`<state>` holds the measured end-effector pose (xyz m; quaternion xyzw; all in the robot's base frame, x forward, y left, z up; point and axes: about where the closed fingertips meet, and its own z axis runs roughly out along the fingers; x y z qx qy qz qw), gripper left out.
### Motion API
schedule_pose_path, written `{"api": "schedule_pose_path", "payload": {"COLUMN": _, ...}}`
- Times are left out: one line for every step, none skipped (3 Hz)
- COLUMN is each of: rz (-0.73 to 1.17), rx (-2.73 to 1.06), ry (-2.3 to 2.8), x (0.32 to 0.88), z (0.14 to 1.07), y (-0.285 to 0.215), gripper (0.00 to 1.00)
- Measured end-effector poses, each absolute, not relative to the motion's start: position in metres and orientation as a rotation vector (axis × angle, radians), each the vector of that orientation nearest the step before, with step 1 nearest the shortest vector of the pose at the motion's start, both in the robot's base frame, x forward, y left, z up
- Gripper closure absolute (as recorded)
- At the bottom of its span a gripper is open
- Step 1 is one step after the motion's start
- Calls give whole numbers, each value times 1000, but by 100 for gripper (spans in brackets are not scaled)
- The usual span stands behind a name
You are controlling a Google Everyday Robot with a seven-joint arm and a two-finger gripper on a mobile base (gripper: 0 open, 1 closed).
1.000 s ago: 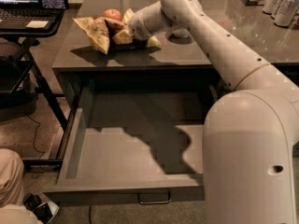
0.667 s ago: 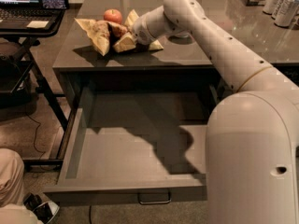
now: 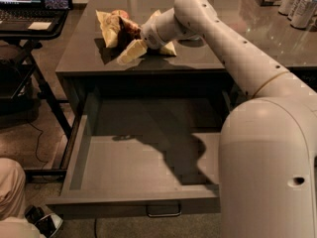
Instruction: Pick brown chip bag from top drawer and place on counter
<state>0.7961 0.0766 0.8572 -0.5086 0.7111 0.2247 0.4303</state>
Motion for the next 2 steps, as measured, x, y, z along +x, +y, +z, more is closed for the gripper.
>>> {"api": "schedule_pose_path", "payload": {"rz": 566, "rx": -1257, "ry": 1760, "x": 794, "z": 858, "y": 77, "gripper": 0}}
{"api": "schedule_pose_path", "payload": {"rz": 509, "rx": -1237, "ry": 1764, "x": 789, "z": 872, "y": 72, "gripper": 0}}
